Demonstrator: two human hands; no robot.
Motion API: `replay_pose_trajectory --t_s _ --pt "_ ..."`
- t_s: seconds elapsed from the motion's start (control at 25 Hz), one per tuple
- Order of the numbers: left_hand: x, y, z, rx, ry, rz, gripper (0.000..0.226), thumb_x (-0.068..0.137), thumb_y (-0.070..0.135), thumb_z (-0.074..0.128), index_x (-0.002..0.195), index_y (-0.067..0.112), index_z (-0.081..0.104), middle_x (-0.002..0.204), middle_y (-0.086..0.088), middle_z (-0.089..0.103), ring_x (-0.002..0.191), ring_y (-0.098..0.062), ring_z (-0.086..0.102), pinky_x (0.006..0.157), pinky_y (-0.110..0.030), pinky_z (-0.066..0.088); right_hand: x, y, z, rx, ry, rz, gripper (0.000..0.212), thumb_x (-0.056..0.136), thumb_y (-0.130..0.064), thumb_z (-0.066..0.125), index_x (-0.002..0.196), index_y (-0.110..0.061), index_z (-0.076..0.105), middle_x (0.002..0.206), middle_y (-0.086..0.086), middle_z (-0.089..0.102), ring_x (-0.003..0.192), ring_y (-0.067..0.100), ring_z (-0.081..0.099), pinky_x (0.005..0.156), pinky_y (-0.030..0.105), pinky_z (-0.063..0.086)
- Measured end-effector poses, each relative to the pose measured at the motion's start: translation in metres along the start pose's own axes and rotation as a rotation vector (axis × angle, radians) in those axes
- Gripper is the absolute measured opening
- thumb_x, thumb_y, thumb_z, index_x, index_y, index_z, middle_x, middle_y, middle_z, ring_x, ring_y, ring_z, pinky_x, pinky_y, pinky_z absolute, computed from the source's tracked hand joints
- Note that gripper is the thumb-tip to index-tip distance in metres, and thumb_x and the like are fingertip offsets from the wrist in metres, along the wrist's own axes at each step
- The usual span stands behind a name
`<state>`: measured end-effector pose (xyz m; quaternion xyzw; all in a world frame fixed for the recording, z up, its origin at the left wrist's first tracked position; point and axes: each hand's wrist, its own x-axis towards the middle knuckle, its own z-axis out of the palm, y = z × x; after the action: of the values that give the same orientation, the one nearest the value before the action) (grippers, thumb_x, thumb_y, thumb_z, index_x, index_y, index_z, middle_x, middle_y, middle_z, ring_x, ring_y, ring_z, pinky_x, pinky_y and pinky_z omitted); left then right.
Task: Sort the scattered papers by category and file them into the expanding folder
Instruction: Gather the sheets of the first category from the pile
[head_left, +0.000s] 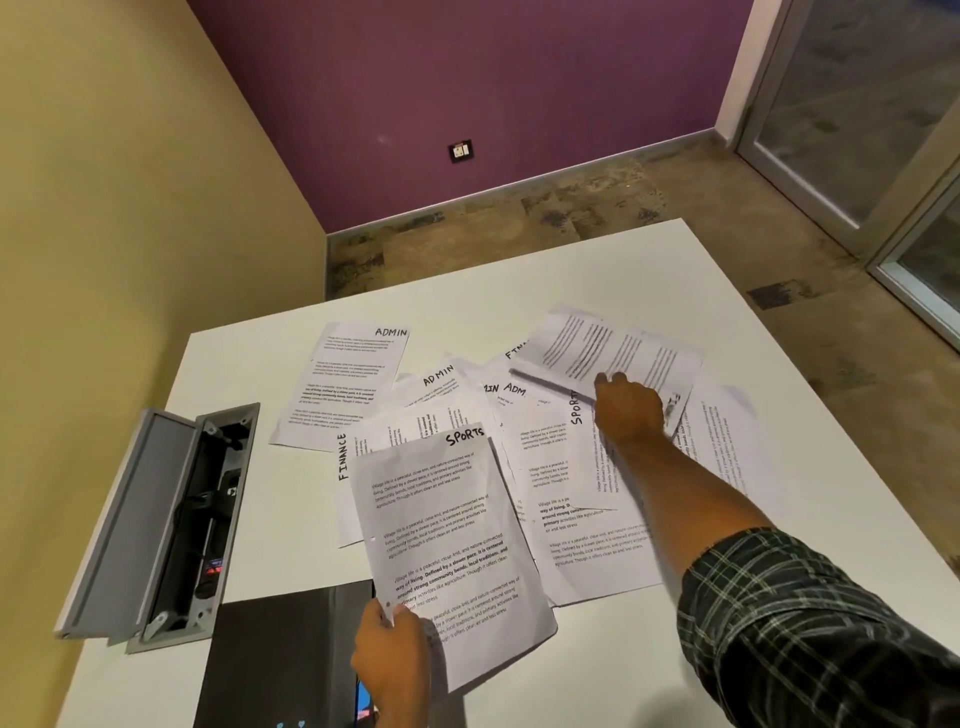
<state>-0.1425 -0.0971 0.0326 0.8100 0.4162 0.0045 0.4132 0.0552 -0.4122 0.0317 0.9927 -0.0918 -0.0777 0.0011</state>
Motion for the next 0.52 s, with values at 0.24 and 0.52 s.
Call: replay_pose_trajectory --t_s 0.24,0.52 --pt "-0.007 0.001 0.007 0.005 -0.042 -0.007 0.013 0.097 0.009 0.054 0.108 0.007 0.061 0.106 -0.015 0.069 0.081 -0.029 0.063 0.067 -0.031 0.050 -0.051 0.019 0.050 0.043 -0.158 -0.007 0.065 0.091 -0.068 0.044 0.132 -0.020 0.056 0.130 0.003 0.055 0.117 0.026 0.056 0.089 0.040 0.045" --pt "-0.007 0.000 0.005 -0.019 -0.025 0.014 0.007 0.097 0.010 0.055 0.102 0.010 0.060 0.097 -0.010 0.066 0.081 -0.029 0.063 0.073 -0.034 0.050 -0.047 0.032 0.046 0.214 0.005 0.027 0.070 0.087 -0.063 0.056 0.142 -0.020 0.048 0.136 0.005 0.054 0.122 0.027 0.054 0.100 0.042 0.045"
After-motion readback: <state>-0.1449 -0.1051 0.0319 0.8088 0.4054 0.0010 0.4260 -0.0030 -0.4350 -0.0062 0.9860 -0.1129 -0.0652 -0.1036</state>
